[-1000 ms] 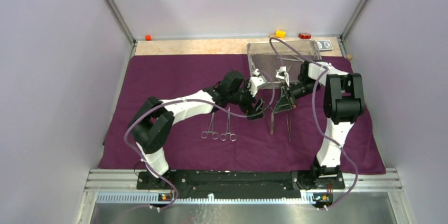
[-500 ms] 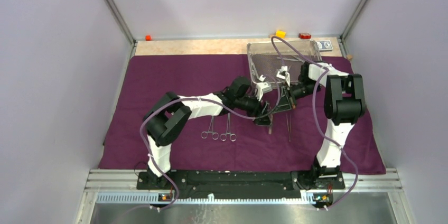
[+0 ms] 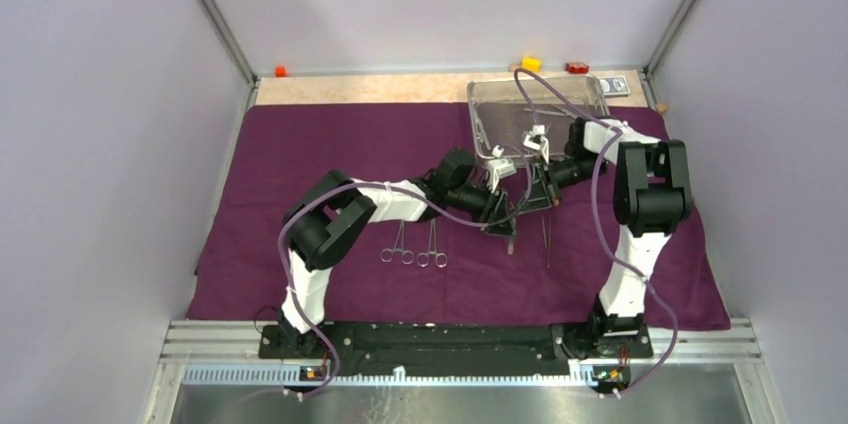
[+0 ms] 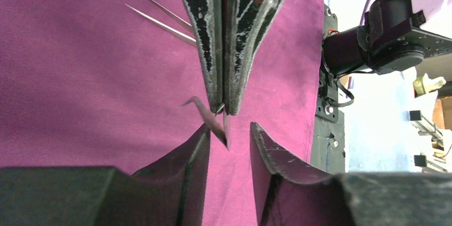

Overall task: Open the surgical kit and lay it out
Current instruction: Place the medical item in the surgical kit.

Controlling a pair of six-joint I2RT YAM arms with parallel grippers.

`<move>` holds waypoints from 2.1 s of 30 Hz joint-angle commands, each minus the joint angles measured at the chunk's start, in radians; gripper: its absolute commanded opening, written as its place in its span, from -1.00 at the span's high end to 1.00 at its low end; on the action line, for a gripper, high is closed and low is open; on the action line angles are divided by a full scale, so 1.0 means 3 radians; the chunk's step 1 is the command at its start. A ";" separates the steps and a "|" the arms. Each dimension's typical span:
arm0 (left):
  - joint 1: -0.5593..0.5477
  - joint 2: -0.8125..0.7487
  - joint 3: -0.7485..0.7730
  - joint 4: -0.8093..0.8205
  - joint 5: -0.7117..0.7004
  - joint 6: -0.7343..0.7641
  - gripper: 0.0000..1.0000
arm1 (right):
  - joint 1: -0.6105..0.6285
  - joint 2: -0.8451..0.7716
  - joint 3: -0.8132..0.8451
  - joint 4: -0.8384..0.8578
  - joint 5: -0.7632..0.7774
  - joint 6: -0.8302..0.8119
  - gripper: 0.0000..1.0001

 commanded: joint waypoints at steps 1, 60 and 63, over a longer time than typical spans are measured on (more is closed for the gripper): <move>0.0000 0.0065 0.0083 0.0221 0.0121 -0.0152 0.29 | -0.0011 -0.0149 -0.0030 -0.0017 -0.0130 -0.0160 1.00; -0.1022 0.0730 0.2502 -0.3370 -0.2989 -0.1823 0.69 | -0.1013 -0.2297 -0.1359 0.3457 0.1661 0.4002 0.17; -0.1037 0.0765 0.2509 -0.3407 -0.2992 -0.1946 0.71 | -0.1047 -0.2374 -0.1386 0.3457 0.1659 0.3977 0.17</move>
